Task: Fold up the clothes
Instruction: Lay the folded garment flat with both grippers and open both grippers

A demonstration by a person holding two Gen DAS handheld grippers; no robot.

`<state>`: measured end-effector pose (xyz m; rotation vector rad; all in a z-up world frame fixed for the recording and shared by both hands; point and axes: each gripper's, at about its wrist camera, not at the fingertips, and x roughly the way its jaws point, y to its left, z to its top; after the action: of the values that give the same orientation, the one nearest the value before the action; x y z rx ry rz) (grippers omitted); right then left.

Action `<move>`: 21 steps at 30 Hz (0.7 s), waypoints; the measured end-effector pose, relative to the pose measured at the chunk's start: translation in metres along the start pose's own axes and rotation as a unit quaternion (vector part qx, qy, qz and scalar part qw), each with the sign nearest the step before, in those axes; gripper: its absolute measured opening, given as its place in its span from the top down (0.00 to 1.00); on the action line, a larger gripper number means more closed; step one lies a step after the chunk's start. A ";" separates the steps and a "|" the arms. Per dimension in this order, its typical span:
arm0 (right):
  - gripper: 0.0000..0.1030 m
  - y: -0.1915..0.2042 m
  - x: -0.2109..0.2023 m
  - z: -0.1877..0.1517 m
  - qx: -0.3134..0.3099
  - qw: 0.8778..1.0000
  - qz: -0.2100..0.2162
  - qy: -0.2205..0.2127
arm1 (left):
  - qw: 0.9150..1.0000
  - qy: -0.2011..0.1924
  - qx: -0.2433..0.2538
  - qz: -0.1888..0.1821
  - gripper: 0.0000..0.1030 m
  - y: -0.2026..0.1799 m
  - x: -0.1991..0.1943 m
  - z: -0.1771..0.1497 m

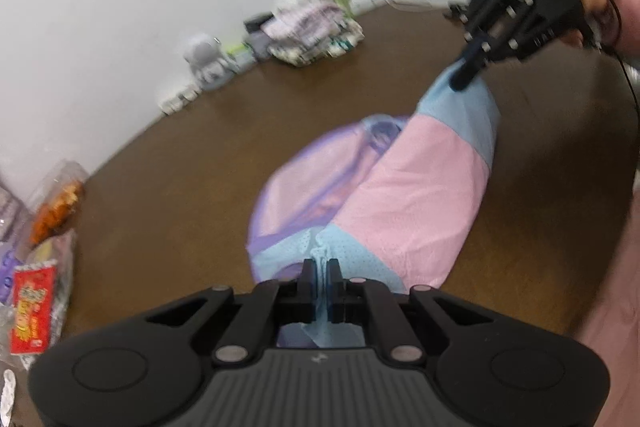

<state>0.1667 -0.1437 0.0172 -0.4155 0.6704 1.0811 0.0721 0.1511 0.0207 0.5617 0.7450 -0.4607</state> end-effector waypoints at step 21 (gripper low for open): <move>0.98 0.016 0.012 -0.016 -0.004 1.000 -0.005 0.004 | 0.998 -0.009 -0.054 0.018 1.00 -0.008 0.000 -0.029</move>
<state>0.1512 -0.1386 -0.0025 -0.4293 0.6709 1.0733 0.0527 0.1627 0.0008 0.4690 0.7367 -0.3894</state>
